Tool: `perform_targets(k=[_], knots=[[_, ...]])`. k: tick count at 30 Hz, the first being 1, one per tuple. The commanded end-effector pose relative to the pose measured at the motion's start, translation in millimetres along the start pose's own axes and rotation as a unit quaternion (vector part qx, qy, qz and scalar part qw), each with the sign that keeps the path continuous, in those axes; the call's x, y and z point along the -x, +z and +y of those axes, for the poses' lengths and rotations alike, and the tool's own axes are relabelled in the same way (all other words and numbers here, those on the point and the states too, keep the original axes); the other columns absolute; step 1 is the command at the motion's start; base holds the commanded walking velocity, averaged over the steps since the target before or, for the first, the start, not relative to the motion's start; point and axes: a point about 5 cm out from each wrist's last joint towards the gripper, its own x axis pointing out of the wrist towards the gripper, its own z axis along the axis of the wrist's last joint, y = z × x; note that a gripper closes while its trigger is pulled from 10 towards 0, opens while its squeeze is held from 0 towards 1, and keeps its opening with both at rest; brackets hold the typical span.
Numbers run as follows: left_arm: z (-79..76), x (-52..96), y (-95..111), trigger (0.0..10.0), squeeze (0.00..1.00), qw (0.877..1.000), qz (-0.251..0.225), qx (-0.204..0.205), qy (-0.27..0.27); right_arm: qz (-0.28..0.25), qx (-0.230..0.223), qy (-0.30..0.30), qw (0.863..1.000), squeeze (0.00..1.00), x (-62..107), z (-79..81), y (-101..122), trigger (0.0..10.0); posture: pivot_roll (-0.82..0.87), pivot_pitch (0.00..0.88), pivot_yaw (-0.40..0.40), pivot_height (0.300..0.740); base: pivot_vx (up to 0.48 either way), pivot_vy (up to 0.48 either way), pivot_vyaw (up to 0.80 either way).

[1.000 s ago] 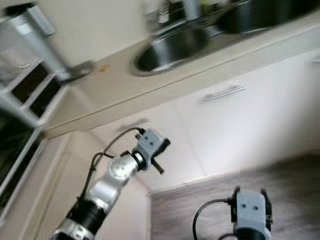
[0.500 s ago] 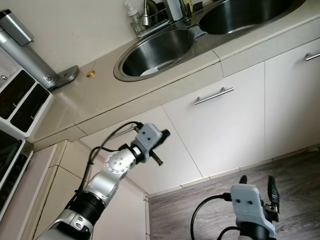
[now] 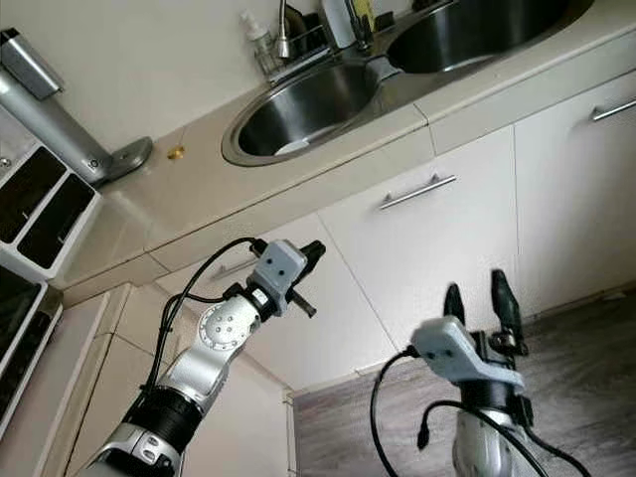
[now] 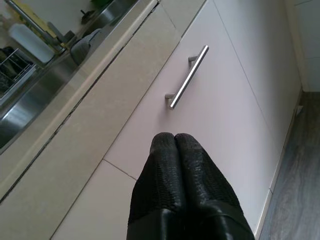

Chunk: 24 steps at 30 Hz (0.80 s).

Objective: Kitchen organization

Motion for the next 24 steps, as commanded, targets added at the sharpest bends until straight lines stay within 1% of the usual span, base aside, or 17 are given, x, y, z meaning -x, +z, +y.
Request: perform_targets(k=[1,3,4,8,12,14,18,20,22,24], knots=[[13.3,10.5,-6.8,10.0,0.0,1.0,0.016,-0.01,0.024,-0.023,-0.005,0.036,0.999,0.0,0.2,13.6,7.3,10.0,-0.28,0.0,0.362,0.74,0.0,0.0,0.0],[14.4,14.4,-8.0,10.0,0.0,0.999,0.018,-0.012,0.034,-0.034,-0.004,0.048,0.998,0.0,-2.3,16.4,8.6,10.0,-0.27,0.0,0.348,0.74,0.0,0.0,0.0],[15.5,16.9,-9.5,10.0,0.0,0.999,0.022,-0.01,0.043,-0.039,-0.005,0.056,0.998,0.0,-4.1,17.8,8.6,10.0,-0.25,0.0,0.327,0.74,0.0,0.0,0.0],[17.4,22.1,-11.5,10.0,0.0,0.998,0.025,-0.012,0.057,-0.056,-0.005,0.076,0.996,0.0,-9.5,21.8,8.3,10.0,-0.23,0.0,0.301,0.74,0.0,0.0,0.0],[20.0,26.3,-11.6,10.0,0.0,0.997,0.027,-0.014,0.075,-0.072,-0.007,0.092,0.993,0.0,-15.5,26.1,9.5,10.0,-0.18,0.0,0.255,0.74,0.0,0.0,0.0],[21.9,32.3,-14.0,10.0,0.0,0.995,0.036,-0.013,0.092,-0.087,-0.013,0.107,0.99,0.0,-20.9,31.4,12.4,10.0,-0.16,0.0,0.233,0.74,0.0,0.0,0.0],[23.0,34.9,-15.3,10.0,0.0,0.994,0.042,-0.011,0.1,-0.092,-0.02,0.116,0.989,0.0,-24.6,34.1,13.3,10.0,-0.14,0.0,0.211,0.74,0.0,0.0,0.0],[24.6,38.7,-17.4,10.0,0.0,0.993,0.05,-0.012,0.108,-0.089,-0.038,0.125,0.987,0.0,-27.5,36.8,13.4,10.0,-0.11,0.0,0.185,0.74,0.0,0.0,0.0],[25.0,39.7,-18.0,10.0,0.0,0.992,0.053,-0.012,0.111,-0.089,-0.043,0.128,0.987,0.0,-28.2,37.7,13.4,10.0,-0.11,0.0,0.185,0.74,0.0,0.0,0.0],[24.6,44.4,-20.9,10.0,0.0,0.991,0.065,-0.008,0.115,-0.087,-0.056,0.141,0.985,0.0,-29.3,42.7,13.5,10.0,-0.09,0.0,0.162,0.74,0.0,0.0,0.0]])
